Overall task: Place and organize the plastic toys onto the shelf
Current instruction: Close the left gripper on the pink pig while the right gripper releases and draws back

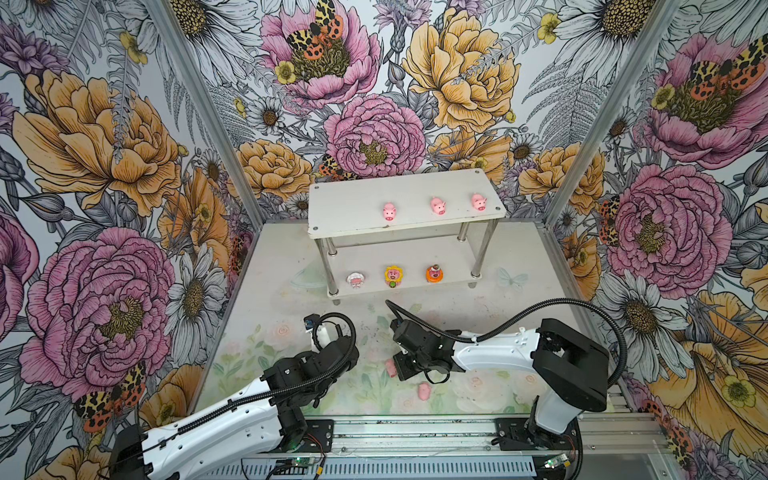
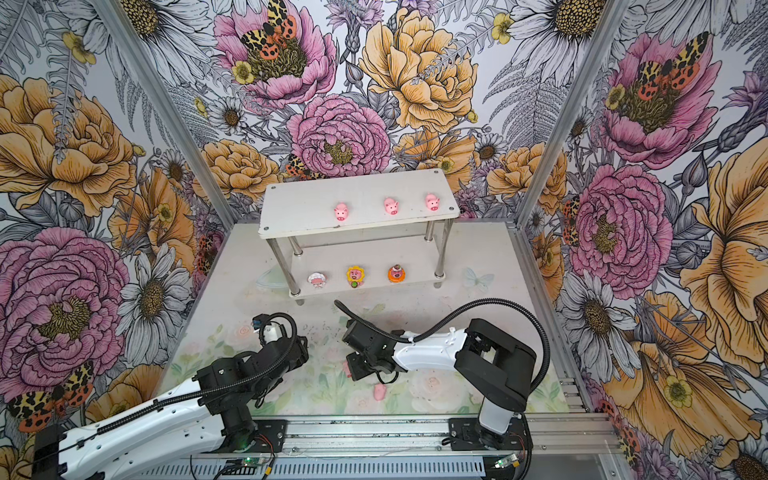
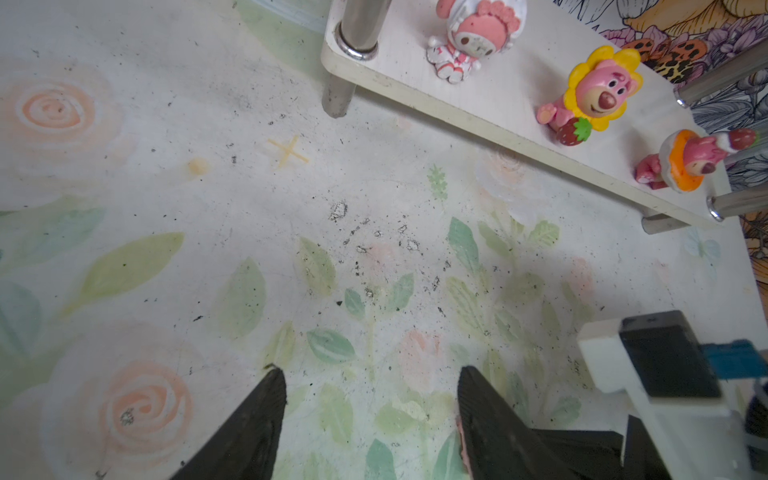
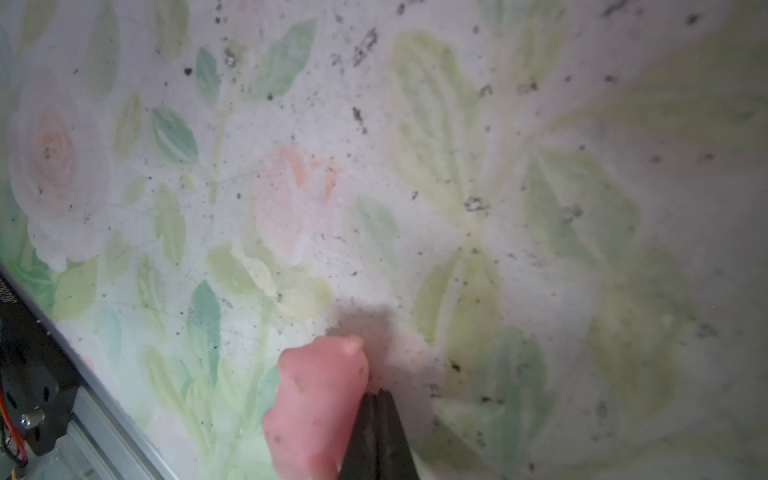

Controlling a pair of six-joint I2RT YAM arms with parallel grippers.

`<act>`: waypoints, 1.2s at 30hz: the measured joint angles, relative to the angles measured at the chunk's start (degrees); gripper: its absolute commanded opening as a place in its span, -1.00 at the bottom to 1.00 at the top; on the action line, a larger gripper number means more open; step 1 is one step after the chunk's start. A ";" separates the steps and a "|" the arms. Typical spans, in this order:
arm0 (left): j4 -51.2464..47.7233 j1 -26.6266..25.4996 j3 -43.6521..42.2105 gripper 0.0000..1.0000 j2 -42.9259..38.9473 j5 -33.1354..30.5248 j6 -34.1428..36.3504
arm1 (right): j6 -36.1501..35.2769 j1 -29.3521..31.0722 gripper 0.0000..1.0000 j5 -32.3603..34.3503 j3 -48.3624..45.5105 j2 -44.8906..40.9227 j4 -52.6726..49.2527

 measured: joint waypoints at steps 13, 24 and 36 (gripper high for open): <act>0.70 -1.27 -1.29 0.46 1.27 0.44 -1.70 | 0.00 4.00 -1.00 -1.49 3.02 0.00 0.50; 8.48 -12.31 -1.42 0.64 17.03 1.57 -3.80 | -0.48 -8.02 -0.95 0.31 -3.72 -13.86 -2.19; 16.22 -15.13 6.14 0.36 38.75 7.34 -0.02 | -1.97 -15.19 -0.91 0.44 -9.90 -19.93 -5.60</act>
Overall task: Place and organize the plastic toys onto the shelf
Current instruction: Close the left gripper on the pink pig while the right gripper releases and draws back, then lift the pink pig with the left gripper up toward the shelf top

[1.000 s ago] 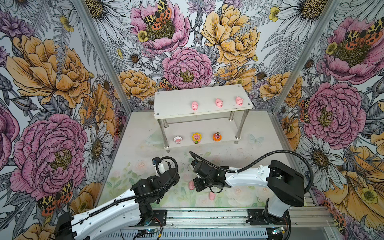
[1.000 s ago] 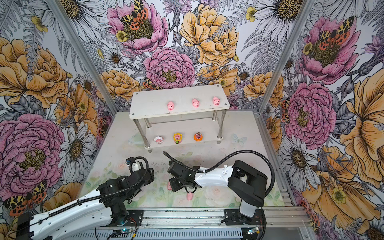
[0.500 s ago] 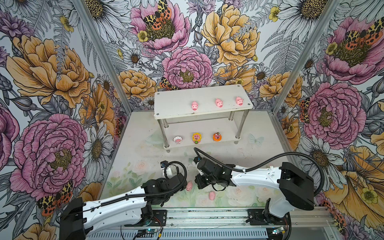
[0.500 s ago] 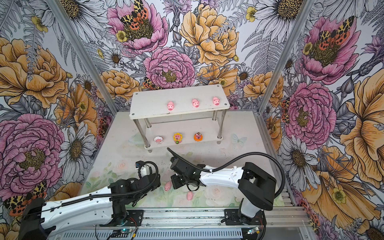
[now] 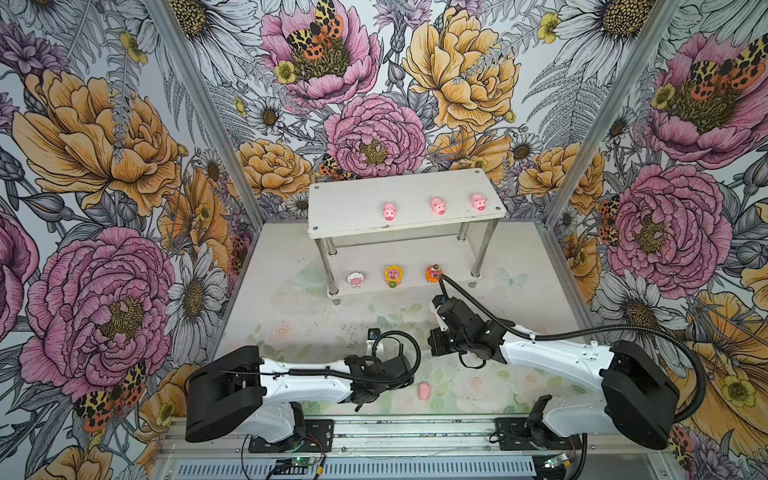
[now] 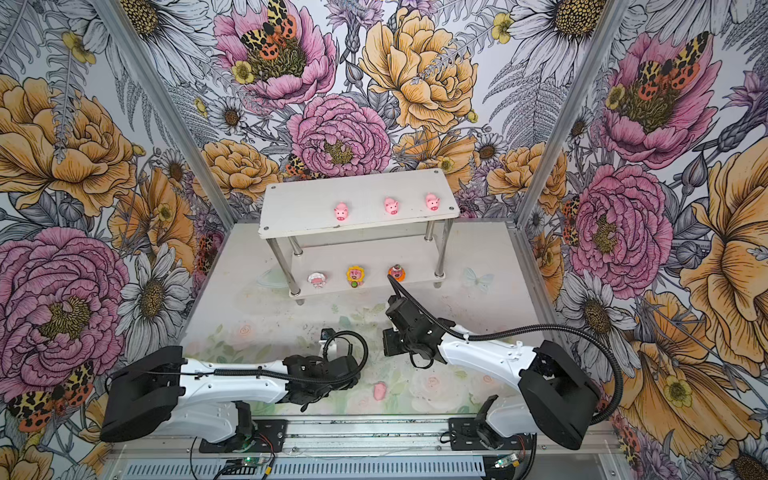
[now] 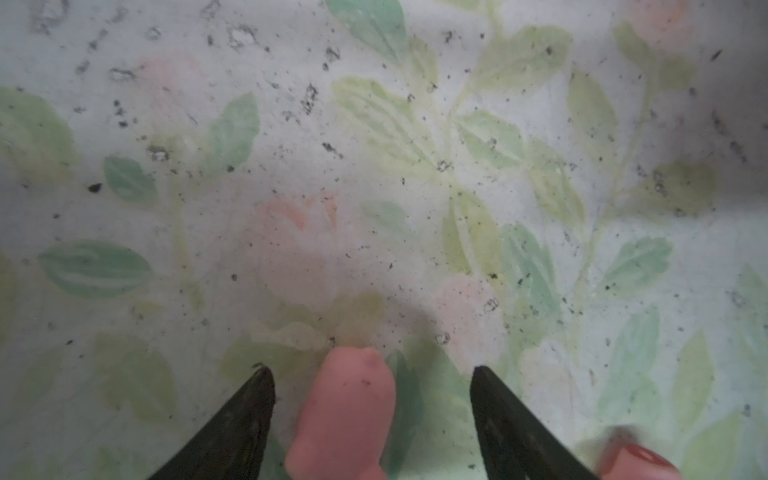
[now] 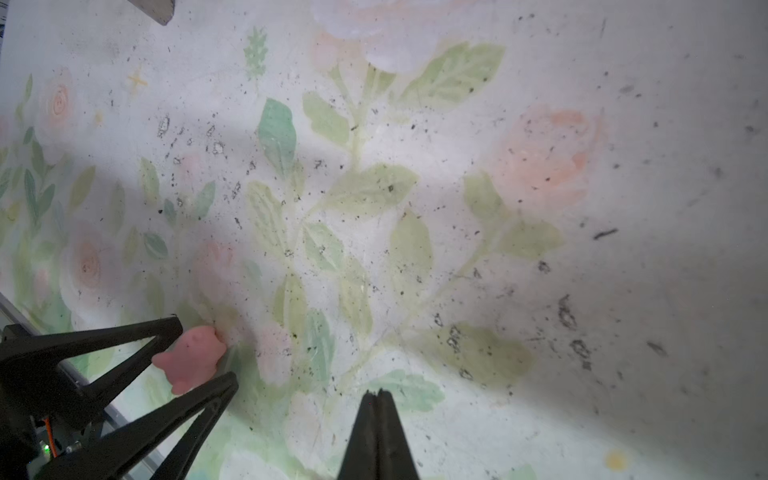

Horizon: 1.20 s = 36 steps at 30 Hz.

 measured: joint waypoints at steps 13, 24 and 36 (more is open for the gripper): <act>0.07 -0.22 -1.27 -0.30 -1.97 1.97 -3.17 | -0.90 -0.20 -0.91 -0.42 -0.28 -0.11 0.02; -6.21 -0.35 4.15 -0.61 -0.09 2.01 -3.58 | -1.49 -1.03 -0.91 -0.59 -2.40 -1.05 0.09; -30.51 8.39 28.35 -0.64 -19.08 -7.74 3.93 | -4.59 -4.37 -0.98 0.07 -4.50 -2.86 0.22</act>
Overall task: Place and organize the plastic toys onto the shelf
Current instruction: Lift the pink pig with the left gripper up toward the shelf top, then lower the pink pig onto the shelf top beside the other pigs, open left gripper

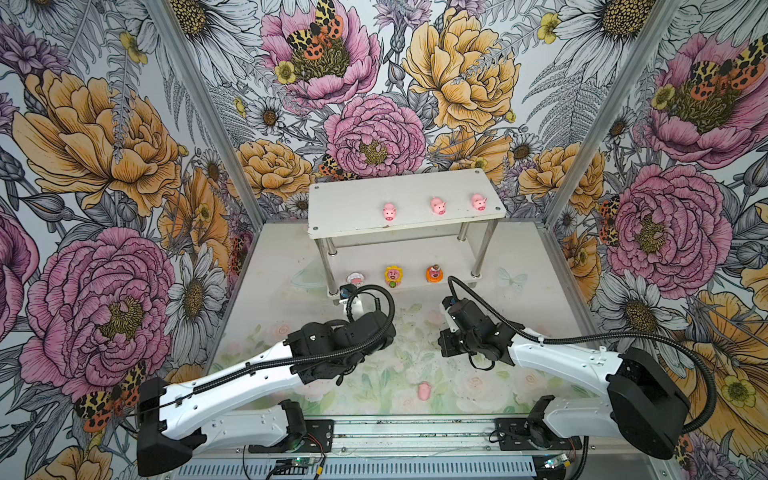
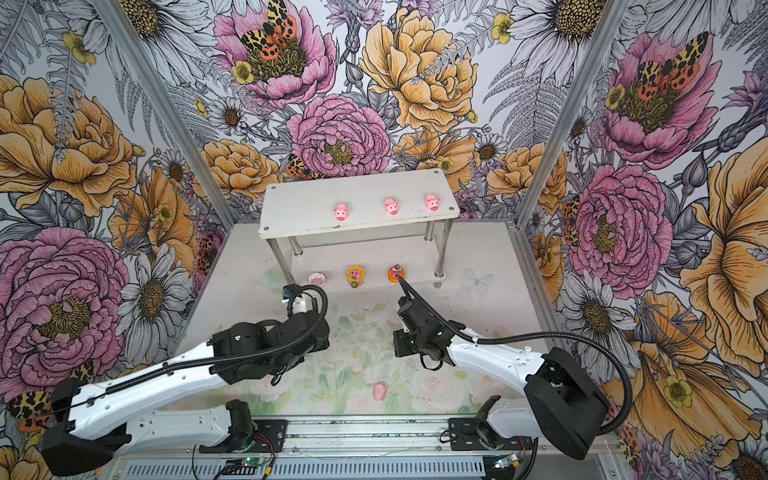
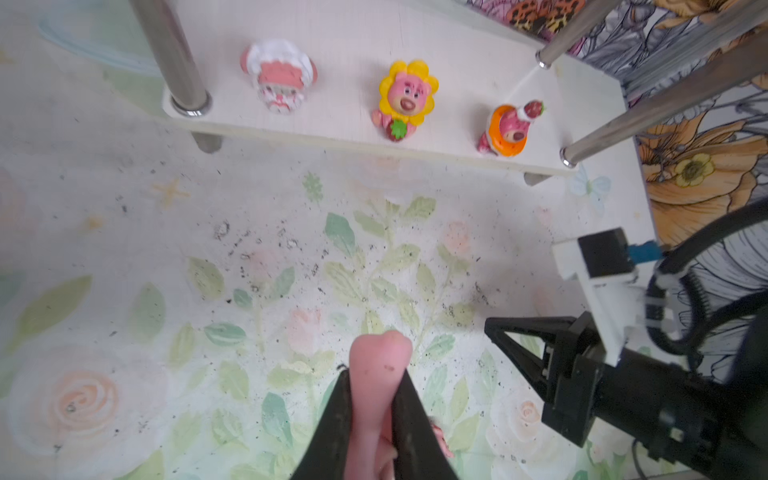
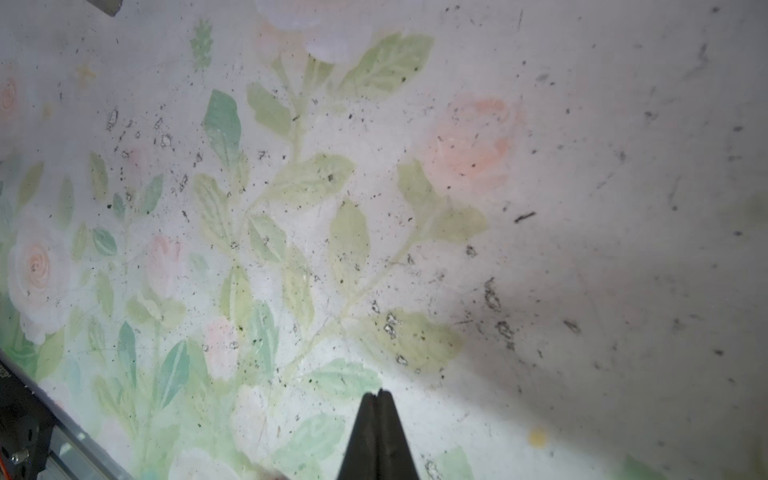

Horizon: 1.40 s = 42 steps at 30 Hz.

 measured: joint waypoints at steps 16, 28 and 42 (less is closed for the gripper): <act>-8.83 17.07 47.25 -0.56 20.22 -3.96 26.03 | -2.95 0.00 -1.00 -0.24 -4.92 2.14 7.87; -11.82 26.08 63.84 -0.51 36.85 1.66 34.23 | -3.34 0.00 -1.00 -1.49 -4.96 2.67 9.46; -13.66 31.58 64.48 -0.37 41.13 5.79 35.50 | -3.34 0.00 -1.00 -1.60 -4.96 3.96 9.88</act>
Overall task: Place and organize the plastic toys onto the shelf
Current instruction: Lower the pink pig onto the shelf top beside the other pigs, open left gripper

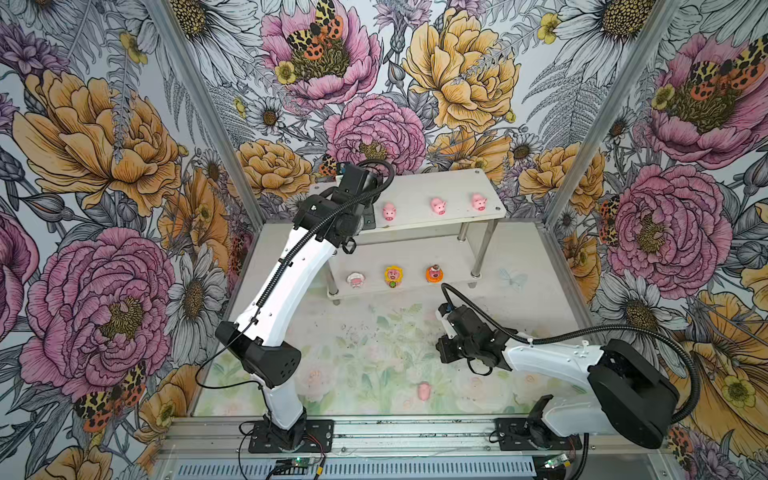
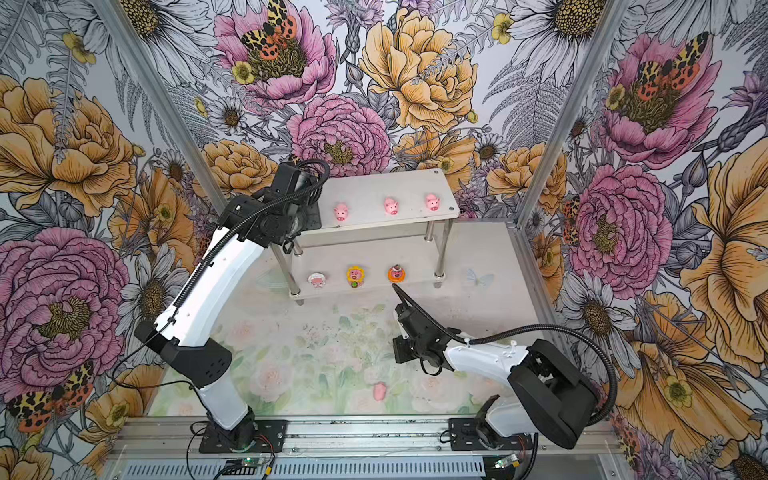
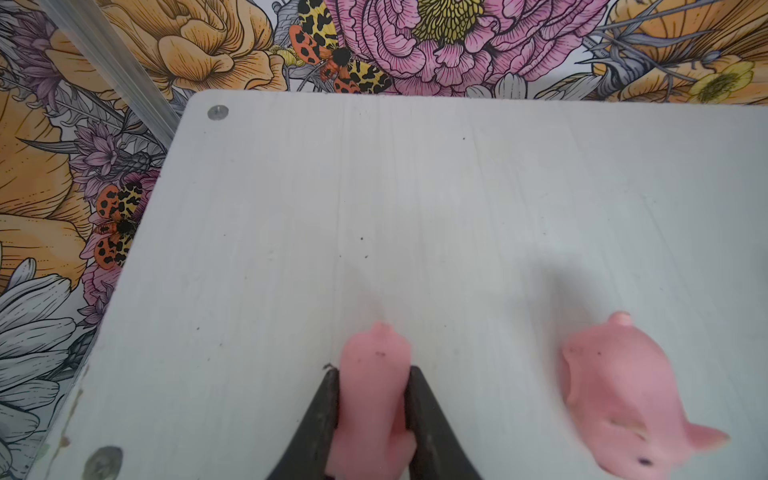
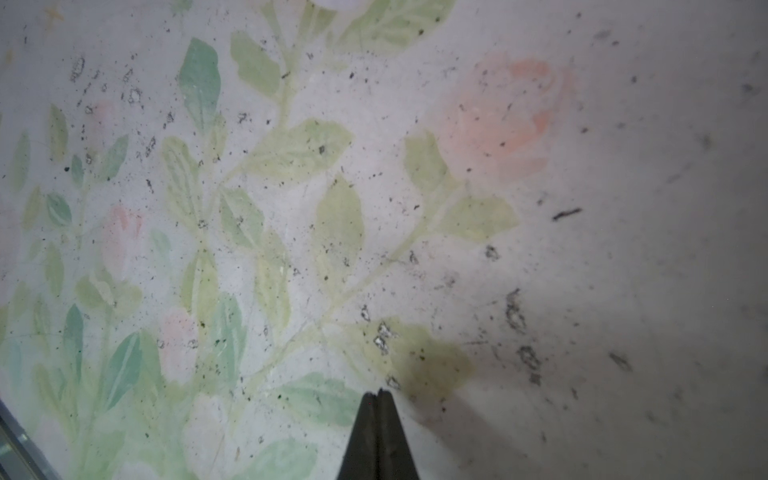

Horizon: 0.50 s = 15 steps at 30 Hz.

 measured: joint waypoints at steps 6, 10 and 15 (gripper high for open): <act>0.00 0.98 0.00 -0.16 0.02 0.39 0.20 | 0.00 0.00 -1.00 -0.13 0.00 0.26 0.22; 0.02 1.25 -0.02 -0.07 0.22 0.46 0.17 | 0.00 0.00 -1.00 -0.42 0.00 0.85 0.37; 0.00 1.25 -0.02 0.05 0.48 0.83 0.17 | -0.02 0.00 -1.00 -0.42 0.00 0.92 0.39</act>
